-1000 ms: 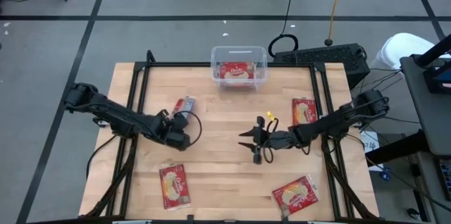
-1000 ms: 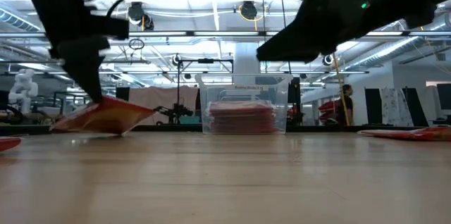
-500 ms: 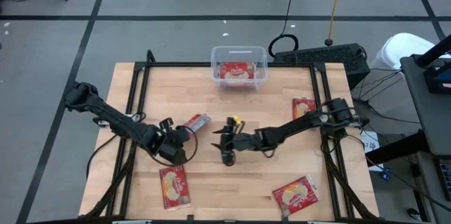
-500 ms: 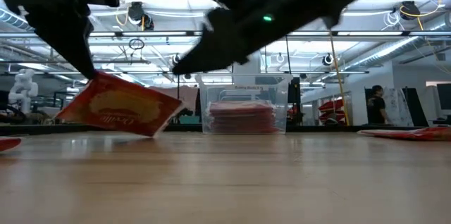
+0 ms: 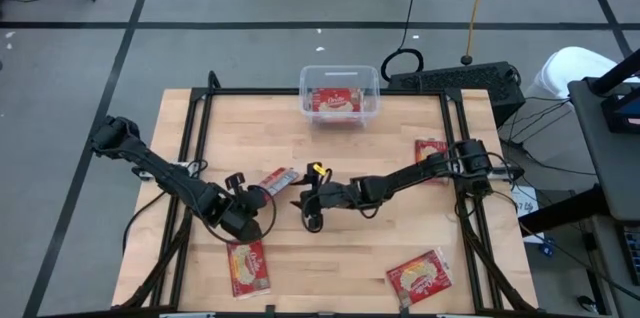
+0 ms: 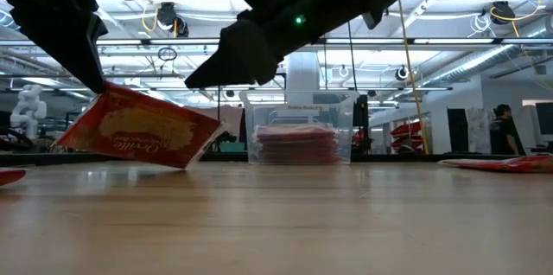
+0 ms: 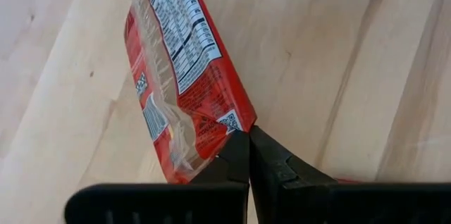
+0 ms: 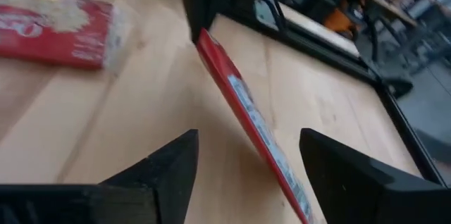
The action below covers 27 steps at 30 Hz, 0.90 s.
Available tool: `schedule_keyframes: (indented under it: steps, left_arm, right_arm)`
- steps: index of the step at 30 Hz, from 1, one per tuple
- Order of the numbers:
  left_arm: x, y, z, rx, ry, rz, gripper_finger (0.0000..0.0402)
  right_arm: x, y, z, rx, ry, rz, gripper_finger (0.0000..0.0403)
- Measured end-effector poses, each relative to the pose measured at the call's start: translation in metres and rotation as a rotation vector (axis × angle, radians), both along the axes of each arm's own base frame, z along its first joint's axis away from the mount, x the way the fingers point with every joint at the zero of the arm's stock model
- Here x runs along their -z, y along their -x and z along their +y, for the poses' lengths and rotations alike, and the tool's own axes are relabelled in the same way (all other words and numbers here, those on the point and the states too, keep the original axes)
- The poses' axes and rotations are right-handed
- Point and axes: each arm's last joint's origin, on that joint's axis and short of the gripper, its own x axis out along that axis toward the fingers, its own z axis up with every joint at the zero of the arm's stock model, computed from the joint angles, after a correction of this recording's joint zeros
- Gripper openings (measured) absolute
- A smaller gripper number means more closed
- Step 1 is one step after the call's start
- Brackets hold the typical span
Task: Sort popcorn bags into baskets
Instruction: Put the popcorn bags into the transparent bin
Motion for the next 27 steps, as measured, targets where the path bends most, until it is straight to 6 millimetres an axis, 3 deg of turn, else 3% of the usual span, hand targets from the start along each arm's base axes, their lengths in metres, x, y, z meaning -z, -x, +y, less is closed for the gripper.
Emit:
schedule_keyframes:
  steps: [4,7,18,22,27]
  left_arm:
    - [0.000,-0.001,0.000,0.016,-0.011,-0.009,0.0001]
    - [-0.001,-0.003,-0.002,0.048,-0.015,-0.025,0.0001]
    - [-0.004,-0.010,-0.005,0.190,-0.049,-0.062,0.0003]
    - [-0.006,-0.014,-0.008,0.245,-0.059,-0.098,0.0004]
    - [-0.007,-0.017,-0.008,0.263,-0.067,-0.129,0.0004]
  right_arm:
    - [0.003,-0.004,0.002,-0.059,0.027,-0.023,0.0229]
    - [0.016,-0.009,0.003,-0.098,0.063,-0.049,0.0227]
    - [0.040,-0.027,-0.003,-0.071,0.153,-0.049,0.0222]
    - [0.043,-0.026,-0.003,-0.069,0.158,-0.025,0.0189]
    - [0.044,-0.026,-0.003,-0.071,0.159,-0.018,0.0114]
